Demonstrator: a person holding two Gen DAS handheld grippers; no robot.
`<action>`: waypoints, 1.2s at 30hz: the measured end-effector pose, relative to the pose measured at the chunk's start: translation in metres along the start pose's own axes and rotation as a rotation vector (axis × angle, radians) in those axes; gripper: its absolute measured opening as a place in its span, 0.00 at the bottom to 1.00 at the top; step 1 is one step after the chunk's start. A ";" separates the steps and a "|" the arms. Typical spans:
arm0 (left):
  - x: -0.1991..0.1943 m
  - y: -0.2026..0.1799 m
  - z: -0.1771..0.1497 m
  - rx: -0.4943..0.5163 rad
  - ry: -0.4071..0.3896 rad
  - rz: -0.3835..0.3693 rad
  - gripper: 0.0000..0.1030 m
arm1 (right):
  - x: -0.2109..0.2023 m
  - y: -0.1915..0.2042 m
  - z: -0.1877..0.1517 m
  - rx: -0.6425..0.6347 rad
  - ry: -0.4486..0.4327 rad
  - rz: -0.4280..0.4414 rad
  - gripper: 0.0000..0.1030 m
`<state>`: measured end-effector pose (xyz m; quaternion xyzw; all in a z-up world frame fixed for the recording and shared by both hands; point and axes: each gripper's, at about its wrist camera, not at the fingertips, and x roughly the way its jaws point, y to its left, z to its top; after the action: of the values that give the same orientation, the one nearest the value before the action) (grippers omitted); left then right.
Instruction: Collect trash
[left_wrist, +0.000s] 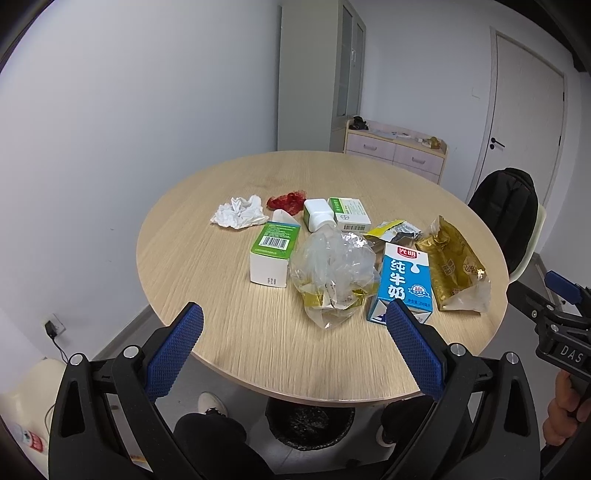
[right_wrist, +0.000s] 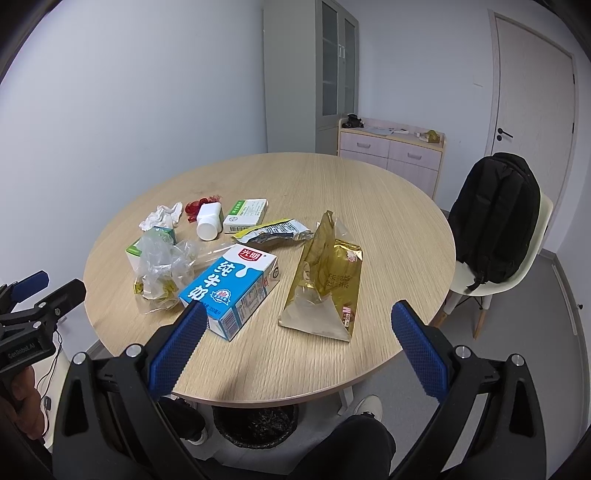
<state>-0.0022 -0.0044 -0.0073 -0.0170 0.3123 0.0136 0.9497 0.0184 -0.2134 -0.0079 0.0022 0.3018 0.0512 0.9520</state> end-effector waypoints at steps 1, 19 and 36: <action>0.000 0.000 0.000 0.001 0.001 0.000 0.94 | 0.000 0.000 0.000 0.001 0.000 0.000 0.93; 0.000 0.000 0.001 0.001 0.004 -0.014 0.94 | -0.002 0.000 0.002 0.003 -0.003 -0.008 0.91; 0.000 -0.002 0.003 0.006 0.003 -0.014 0.94 | -0.003 -0.002 0.005 0.008 0.000 -0.016 0.91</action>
<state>-0.0002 -0.0065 -0.0049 -0.0165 0.3137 0.0059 0.9494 0.0196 -0.2159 -0.0022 0.0036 0.3018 0.0425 0.9524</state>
